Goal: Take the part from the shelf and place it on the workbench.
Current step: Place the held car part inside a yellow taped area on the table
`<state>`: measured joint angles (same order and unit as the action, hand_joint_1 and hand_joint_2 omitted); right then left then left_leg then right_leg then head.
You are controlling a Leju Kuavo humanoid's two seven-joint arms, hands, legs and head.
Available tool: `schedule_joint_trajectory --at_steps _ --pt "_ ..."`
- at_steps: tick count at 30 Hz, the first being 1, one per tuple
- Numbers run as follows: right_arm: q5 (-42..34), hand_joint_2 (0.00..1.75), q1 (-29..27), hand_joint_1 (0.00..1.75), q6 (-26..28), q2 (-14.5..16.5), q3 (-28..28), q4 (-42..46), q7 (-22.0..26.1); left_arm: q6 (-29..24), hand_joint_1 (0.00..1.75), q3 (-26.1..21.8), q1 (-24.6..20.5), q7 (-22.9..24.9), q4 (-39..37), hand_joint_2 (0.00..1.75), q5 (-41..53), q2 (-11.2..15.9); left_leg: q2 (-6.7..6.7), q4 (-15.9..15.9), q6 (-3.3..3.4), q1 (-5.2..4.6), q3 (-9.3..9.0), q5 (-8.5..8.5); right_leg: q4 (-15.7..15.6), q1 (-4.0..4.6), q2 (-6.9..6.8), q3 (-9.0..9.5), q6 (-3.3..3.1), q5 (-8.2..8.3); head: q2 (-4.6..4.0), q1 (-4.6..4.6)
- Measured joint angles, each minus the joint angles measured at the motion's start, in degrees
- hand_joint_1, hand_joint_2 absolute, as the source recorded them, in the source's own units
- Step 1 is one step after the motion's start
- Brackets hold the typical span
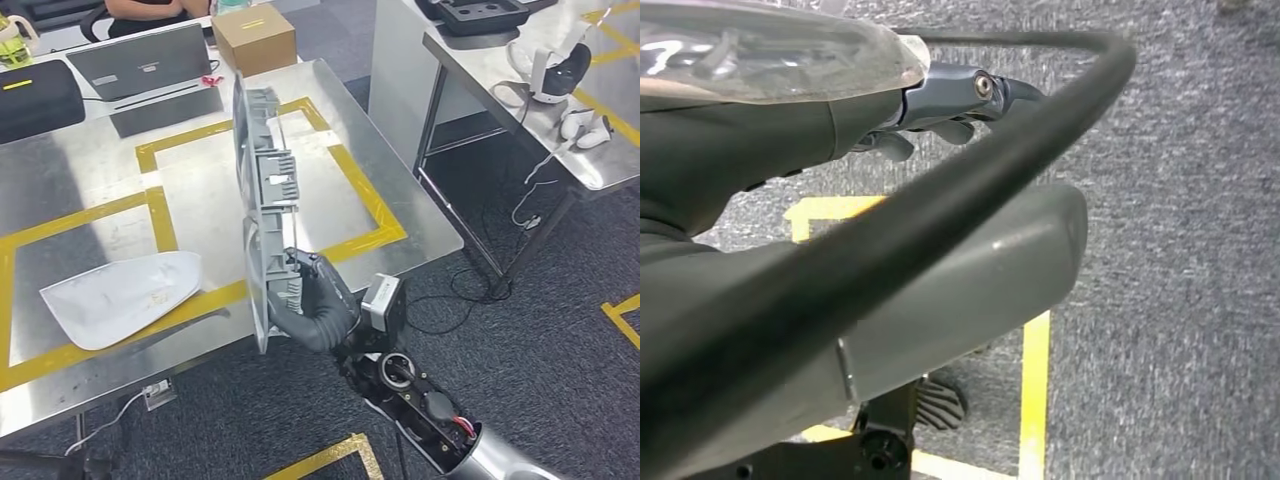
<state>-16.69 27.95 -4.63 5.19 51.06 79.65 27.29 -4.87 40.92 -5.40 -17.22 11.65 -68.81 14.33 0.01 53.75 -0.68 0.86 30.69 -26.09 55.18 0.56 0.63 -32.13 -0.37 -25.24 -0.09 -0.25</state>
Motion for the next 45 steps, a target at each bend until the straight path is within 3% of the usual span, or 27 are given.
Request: schedule_joint_trajectory --at_steps 7,11,25,34,38,40,42,43,44,45 --pt "0.83 1.75 0.69 1.55 0.64 -0.21 -1.15 -0.01 -0.27 0.01 0.00 0.11 0.01 0.00 0.00 0.00 0.06 -0.67 0.00 -0.06 -0.40 -0.04 -0.01 0.01 -0.02 -0.04 -0.02 0.06 -0.11 0.02 0.00 -0.09" --pt "4.81 1.75 1.48 1.55 4.17 -0.29 -1.24 -0.28 -2.19 0.21 0.00 0.51 0.01 0.03 0.00 0.00 0.65 -0.79 0.00 -0.06 -0.40 -0.12 -0.01 0.01 -0.13 -0.10 -0.05 0.14 -0.13 0.06 0.00 -0.05" --pt "16.43 1.75 10.38 1.55 10.88 -0.05 -2.53 -6.84 -8.03 0.35 0.00 1.51 -0.67 1.14 0.00 0.00 1.82 -1.16 -0.03 -0.06 -0.39 -0.23 -0.01 0.01 -0.33 -0.22 -0.09 0.28 -0.02 0.15 0.00 -0.01" --pt "13.47 1.75 13.68 1.55 8.95 2.09 -2.56 -14.46 -6.24 0.35 0.00 2.03 -0.75 1.31 0.00 0.00 1.79 -1.50 -0.05 -0.06 -0.39 -0.23 -0.01 0.01 -0.34 -0.21 -0.12 0.27 -0.02 0.15 -0.01 -0.05" --pt "12.86 1.75 13.81 1.55 9.02 2.65 -2.76 -16.00 -6.08 0.35 0.00 2.20 -0.83 1.30 0.00 0.00 1.78 -1.52 -0.18 -2.20 0.79 0.07 -1.32 0.85 -1.19 -0.33 -0.25 0.63 0.88 0.26 0.00 -0.22" --pt "12.57 1.75 14.01 1.55 9.18 2.78 -2.94 -16.65 -6.05 0.35 0.00 2.28 -0.93 1.28 0.00 0.00 1.79 -1.60 -0.32 -4.12 1.08 0.64 -2.63 1.62 2.76 -0.37 -0.27 -1.17 1.22 -1.90 0.00 -0.07" --pt "12.28 1.75 13.95 1.55 9.41 2.78 -3.10 -17.41 -6.02 0.35 0.00 2.32 -0.99 1.27 0.00 0.00 1.83 -1.66 -0.73 -4.38 1.06 0.76 -2.97 1.63 10.79 -0.85 -0.26 -5.03 1.80 -4.92 0.00 0.42" --pt "12.17 1.75 13.79 1.55 9.55 2.77 -3.22 -17.77 -5.99 0.36 0.00 2.33 -0.98 1.27 0.00 0.00 1.85 -1.70 -1.08 -4.28 0.89 0.90 -3.03 1.49 13.71 -1.18 -0.28 -6.64 2.15 -5.50 0.00 0.59" --pt "12.06 1.75 13.67 1.55 9.69 2.77 -3.36 -18.13 -5.96 0.37 0.00 2.34 -0.95 1.27 0.00 0.00 1.86 -1.75 -1.54 -4.10 0.58 1.12 -3.11 1.26 14.47 -1.57 -0.28 -7.29 2.55 -4.94 0.00 0.74" --pt "11.95 1.75 13.62 1.55 9.83 2.77 -3.53 -18.45 -5.93 0.39 0.00 2.35 -0.93 1.27 0.00 0.00 1.87 -1.80 -2.09 -3.77 0.13 1.45 -3.21 0.92 12.76 -1.98 -0.27 -6.72 3.00 -3.21 0.00 0.82"
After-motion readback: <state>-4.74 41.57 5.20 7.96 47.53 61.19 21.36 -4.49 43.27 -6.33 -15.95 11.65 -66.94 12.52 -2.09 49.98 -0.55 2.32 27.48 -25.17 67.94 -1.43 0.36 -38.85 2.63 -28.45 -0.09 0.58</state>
